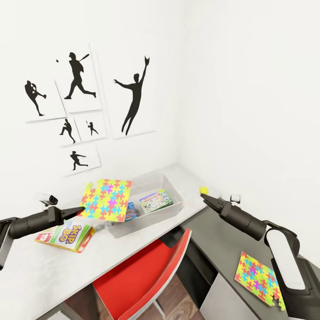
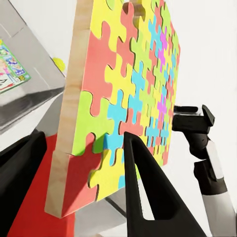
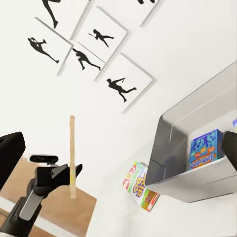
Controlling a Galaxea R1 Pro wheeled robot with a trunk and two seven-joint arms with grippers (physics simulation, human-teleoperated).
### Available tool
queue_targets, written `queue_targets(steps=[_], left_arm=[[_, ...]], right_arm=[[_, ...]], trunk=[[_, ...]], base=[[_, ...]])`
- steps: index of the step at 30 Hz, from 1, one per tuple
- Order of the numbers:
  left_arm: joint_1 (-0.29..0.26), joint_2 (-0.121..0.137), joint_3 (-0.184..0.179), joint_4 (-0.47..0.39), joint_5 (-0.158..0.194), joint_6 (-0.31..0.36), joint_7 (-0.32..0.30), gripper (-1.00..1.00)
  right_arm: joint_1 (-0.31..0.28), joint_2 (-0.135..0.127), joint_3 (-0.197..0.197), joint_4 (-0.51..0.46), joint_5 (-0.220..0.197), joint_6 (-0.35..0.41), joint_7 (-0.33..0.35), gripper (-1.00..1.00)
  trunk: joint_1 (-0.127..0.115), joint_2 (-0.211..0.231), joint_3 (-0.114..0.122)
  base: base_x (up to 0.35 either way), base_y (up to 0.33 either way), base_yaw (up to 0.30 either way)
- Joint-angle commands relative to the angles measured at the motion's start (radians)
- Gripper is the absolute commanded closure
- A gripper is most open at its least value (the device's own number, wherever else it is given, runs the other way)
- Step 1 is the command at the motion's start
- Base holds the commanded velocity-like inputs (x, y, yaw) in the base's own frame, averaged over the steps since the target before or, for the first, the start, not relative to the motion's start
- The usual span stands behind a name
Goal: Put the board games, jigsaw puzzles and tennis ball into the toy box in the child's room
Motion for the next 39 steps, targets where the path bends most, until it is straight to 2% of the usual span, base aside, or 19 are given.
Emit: queue_targets(steps=[1,5,8,19,22,24,26,30,39], left_arm=[[-0.002,-0.015,0.000,0.001,0.001,0.010,0.034,1.00],[-0.003,-0.048,0.000,0.002,0.006,0.010,0.135,1.00],[-0.004,-0.062,0.001,0.008,0.008,0.009,0.177,1.00],[-0.021,-0.065,0.002,0.015,0.007,0.009,0.193,1.00],[-0.053,-0.069,0.002,0.037,0.007,0.009,0.239,1.00],[-0.093,-0.078,0.003,0.087,0.009,0.009,0.291,1.00],[-0.124,-0.085,0.003,0.132,0.009,0.009,0.318,1.00],[-0.153,-0.094,0.005,0.176,0.010,0.007,0.339,1.00],[-0.163,-0.105,0.004,0.191,0.009,0.005,0.348,1.00]], right_arm=[[-0.001,0.000,-0.001,0.000,0.001,0.006,0.003,-1.00],[-0.001,0.000,0.000,0.000,0.001,0.005,0.002,-1.00],[-0.001,0.000,0.000,0.000,0.001,0.004,0.002,-1.00],[-0.001,0.000,0.001,0.000,0.001,0.003,0.002,-1.00],[-0.001,0.001,0.001,0.000,0.001,0.003,0.001,-1.00],[-0.001,0.002,0.001,0.000,0.001,0.003,0.001,-1.00],[-0.001,0.002,0.001,0.000,0.001,0.003,0.002,-1.00],[-0.001,0.001,0.000,0.000,0.001,0.003,0.002,-1.00],[-0.001,0.001,0.000,0.000,0.001,0.003,0.002,-1.00]], trunk=[[0.001,-0.002,-0.002],[0.001,-0.002,-0.003],[0.001,-0.002,-0.003],[0.001,-0.002,-0.003],[0.001,-0.002,-0.003],[0.001,-0.002,-0.003],[0.001,-0.002,-0.003],[0.001,-0.002,-0.003],[0.001,-0.002,-0.003]], base=[[0.205,0.000,0.000],[0.139,0.000,0.000],[0.034,0.000,0.000],[0.003,0.000,0.000],[0.000,0.000,0.000],[0.000,0.000,0.000],[0.000,0.000,0.000],[0.000,0.000,0.000],[0.115,0.000,0.000]])
